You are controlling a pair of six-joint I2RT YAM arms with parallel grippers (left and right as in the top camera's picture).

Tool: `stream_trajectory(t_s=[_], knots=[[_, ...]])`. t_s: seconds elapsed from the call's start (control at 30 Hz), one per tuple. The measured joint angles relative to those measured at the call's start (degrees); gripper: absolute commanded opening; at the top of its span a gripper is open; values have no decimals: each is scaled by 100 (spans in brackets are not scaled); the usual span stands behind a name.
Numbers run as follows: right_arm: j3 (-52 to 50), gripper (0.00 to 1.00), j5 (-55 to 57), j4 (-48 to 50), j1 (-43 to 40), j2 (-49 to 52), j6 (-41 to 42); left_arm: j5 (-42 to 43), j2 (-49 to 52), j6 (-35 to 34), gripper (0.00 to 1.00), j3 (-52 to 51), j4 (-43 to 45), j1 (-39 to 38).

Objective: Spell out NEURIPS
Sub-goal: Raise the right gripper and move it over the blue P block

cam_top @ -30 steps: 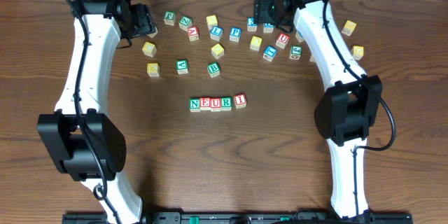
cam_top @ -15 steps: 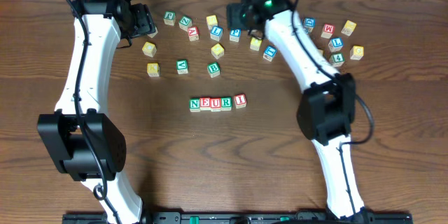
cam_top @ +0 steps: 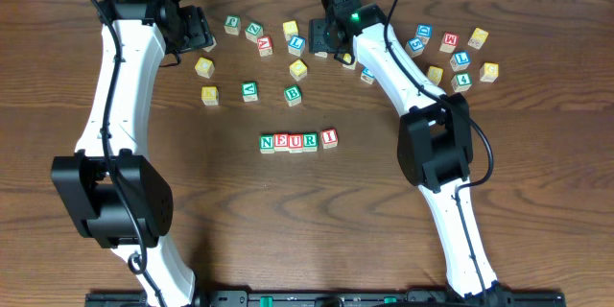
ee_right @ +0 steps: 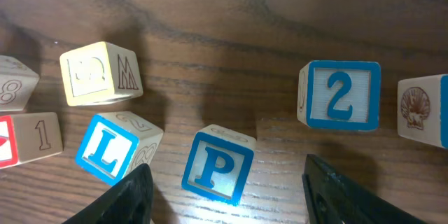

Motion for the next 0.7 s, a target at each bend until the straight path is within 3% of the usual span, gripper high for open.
stream_trajectory(t_s=[0.23, 0.7], knots=[[0, 63, 9, 96, 0, 214, 63, 0, 0, 0, 75, 0, 0, 0], [0, 51, 9, 269, 2, 313, 131, -2, 0, 0, 75, 0, 0, 0]])
